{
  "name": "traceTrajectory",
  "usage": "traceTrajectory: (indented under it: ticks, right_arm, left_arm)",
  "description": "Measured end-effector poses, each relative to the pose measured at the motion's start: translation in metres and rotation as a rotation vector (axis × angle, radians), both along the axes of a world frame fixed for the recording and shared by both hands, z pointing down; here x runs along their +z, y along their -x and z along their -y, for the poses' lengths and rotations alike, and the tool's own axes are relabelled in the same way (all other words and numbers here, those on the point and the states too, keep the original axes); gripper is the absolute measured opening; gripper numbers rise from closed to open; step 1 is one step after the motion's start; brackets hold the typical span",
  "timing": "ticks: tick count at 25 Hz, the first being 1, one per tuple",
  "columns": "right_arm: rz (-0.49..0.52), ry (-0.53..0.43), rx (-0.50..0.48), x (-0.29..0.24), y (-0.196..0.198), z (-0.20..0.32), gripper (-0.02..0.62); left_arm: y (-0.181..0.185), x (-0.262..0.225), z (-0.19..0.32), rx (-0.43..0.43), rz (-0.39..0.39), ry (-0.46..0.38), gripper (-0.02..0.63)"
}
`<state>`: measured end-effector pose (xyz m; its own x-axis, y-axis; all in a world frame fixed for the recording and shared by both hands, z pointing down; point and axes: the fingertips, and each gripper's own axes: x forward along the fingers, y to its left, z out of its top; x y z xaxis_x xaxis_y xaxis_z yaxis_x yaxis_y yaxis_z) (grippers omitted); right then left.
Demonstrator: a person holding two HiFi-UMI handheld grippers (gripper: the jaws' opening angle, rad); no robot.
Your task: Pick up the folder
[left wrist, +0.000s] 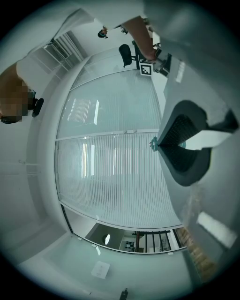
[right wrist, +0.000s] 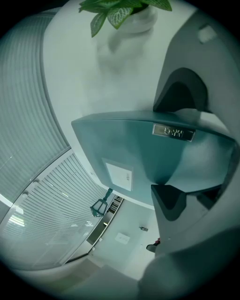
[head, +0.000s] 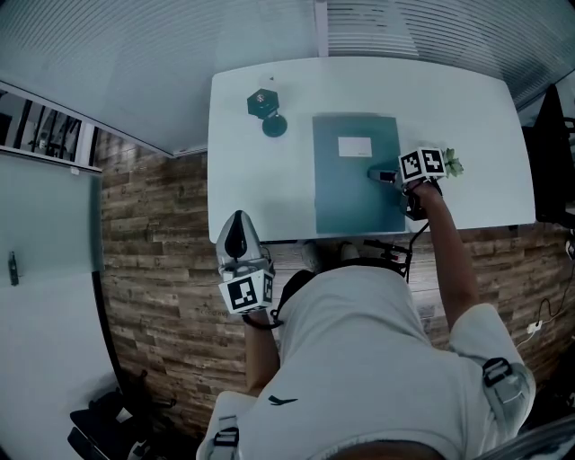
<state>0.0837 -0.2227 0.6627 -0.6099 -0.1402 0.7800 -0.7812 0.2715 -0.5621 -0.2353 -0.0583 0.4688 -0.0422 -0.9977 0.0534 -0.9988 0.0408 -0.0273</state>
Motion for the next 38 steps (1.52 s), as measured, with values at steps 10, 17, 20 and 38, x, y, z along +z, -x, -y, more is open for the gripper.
traceTrajectory:
  ticks: [10, 17, 20, 38]
  right_arm:
    - [-0.003, 0.007, -0.01, 0.001, 0.0, 0.0, 0.488]
    - [0.001, 0.007, -0.013, 0.002, 0.0, 0.0, 0.486]
    - [0.002, 0.008, -0.01, 0.002, 0.0, 0.0, 0.485]
    - [0.015, 0.0, -0.009, 0.002, 0.0, -0.001, 0.479]
  left_arm:
    - [-0.032, -0.012, 0.026, 0.102, -0.027, 0.001, 0.006]
    - [-0.07, -0.011, 0.061, 0.252, -0.099, 0.048, 0.151]
    - [-0.087, -0.006, 0.078, 0.326, -0.139, 0.098, 0.291]
    - [-0.149, 0.181, 0.147, 0.476, -0.649, 0.819, 0.48]
